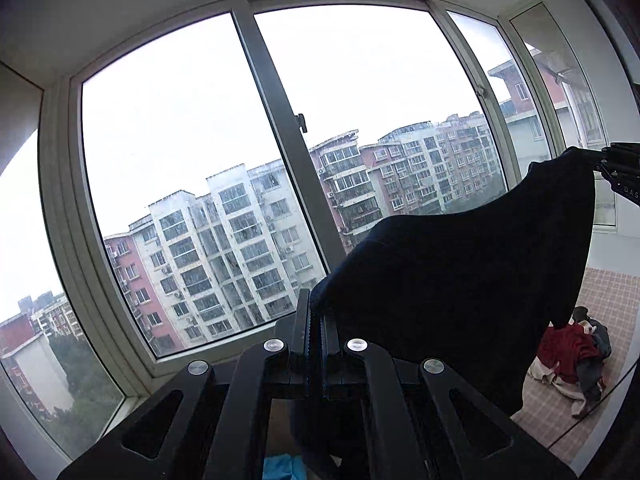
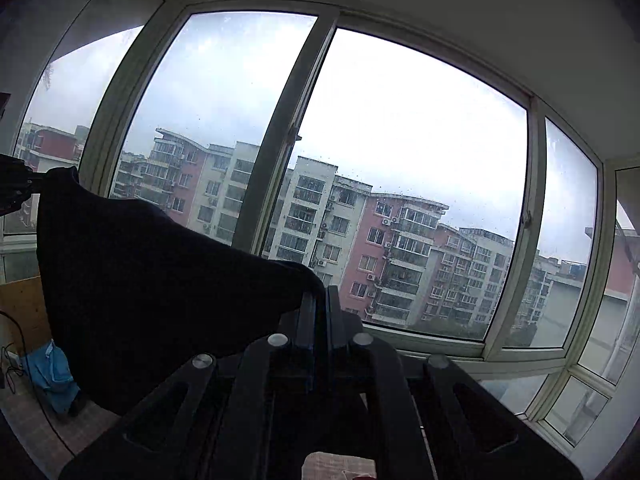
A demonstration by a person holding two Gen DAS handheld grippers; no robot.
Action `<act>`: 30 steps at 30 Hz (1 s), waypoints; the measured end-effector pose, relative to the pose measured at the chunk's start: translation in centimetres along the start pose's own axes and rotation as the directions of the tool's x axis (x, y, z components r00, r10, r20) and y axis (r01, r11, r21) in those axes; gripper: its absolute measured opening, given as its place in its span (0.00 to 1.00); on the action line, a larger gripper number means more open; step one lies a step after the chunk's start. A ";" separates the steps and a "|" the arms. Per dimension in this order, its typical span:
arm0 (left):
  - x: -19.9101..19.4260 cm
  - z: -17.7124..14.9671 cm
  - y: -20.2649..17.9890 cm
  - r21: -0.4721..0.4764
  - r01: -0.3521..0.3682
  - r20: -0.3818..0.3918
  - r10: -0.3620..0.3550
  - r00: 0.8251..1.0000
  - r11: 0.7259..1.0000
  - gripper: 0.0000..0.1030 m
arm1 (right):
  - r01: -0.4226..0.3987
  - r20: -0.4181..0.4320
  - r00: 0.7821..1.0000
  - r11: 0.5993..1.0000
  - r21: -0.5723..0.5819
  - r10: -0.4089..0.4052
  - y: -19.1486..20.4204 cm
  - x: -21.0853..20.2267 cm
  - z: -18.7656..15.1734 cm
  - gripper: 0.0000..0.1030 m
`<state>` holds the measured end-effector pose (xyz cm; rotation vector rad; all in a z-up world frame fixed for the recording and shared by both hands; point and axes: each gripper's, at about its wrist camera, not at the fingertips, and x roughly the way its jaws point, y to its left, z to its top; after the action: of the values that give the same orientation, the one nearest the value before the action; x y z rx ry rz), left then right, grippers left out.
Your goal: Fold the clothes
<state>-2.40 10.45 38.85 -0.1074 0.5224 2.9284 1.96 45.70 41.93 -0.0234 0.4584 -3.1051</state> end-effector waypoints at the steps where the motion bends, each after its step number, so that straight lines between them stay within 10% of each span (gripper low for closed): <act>1: -1.1 0.9 0.4 0.005 -0.019 0.023 0.019 1.000 1.000 0.03 | 0.006 0.029 1.000 1.000 -0.002 -0.006 0.0 -1.0 1.1 0.04; 13: -3.6 6.3 3.2 0.051 -0.143 0.108 0.137 0.985 0.988 0.03 | 0.017 0.149 0.989 1.000 0.002 -0.017 0.8 -2.7 6.1 0.04; 22: 13.5 -3.0 0.3 0.090 -0.060 -0.165 0.075 0.983 0.994 0.03 | -0.027 -0.141 0.990 1.000 0.011 0.028 4.0 13.6 -5.0 0.04; 25: 21.2 -10.9 -2.1 0.097 0.009 -0.327 0.023 0.945 0.995 0.03 | -0.030 -0.275 0.961 0.999 0.025 0.035 6.6 20.1 -12.8 0.04; 30: 32.8 -26.2 -8.0 0.054 0.154 -0.570 -0.096 0.816 0.987 0.03 | -0.034 -0.534 0.845 0.999 0.013 0.036 11.9 29.2 -28.7 0.04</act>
<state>-32.16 13.64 8.39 -0.9848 0.7021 2.6972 -27.66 42.49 11.44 0.8609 0.4436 -3.0333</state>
